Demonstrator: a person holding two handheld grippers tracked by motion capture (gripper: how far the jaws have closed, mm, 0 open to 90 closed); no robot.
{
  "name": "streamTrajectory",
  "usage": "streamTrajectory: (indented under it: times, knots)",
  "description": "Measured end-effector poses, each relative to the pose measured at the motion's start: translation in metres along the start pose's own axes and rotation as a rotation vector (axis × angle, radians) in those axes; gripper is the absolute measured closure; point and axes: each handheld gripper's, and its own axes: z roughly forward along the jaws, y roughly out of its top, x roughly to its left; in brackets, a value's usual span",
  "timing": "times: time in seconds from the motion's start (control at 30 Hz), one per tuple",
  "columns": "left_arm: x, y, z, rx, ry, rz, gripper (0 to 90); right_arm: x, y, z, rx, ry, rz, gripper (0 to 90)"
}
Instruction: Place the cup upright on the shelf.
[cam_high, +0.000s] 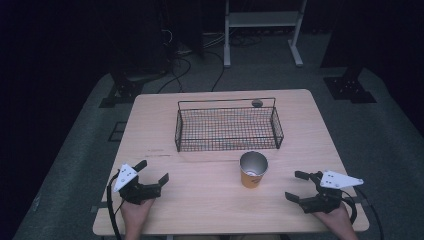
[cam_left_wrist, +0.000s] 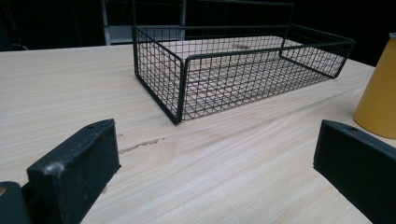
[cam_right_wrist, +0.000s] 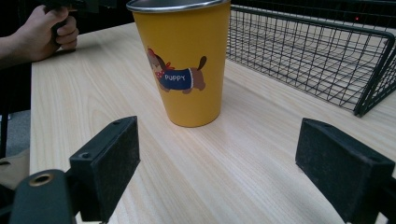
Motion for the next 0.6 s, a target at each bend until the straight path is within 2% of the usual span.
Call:
streamTrajectory:
  times: [0.6]
  knots:
    - [-0.001,0.000,-0.001,-0.004,-0.010,0.003,0.0,0.010,0.012,0.014,0.003,0.038,-0.012,12.7]
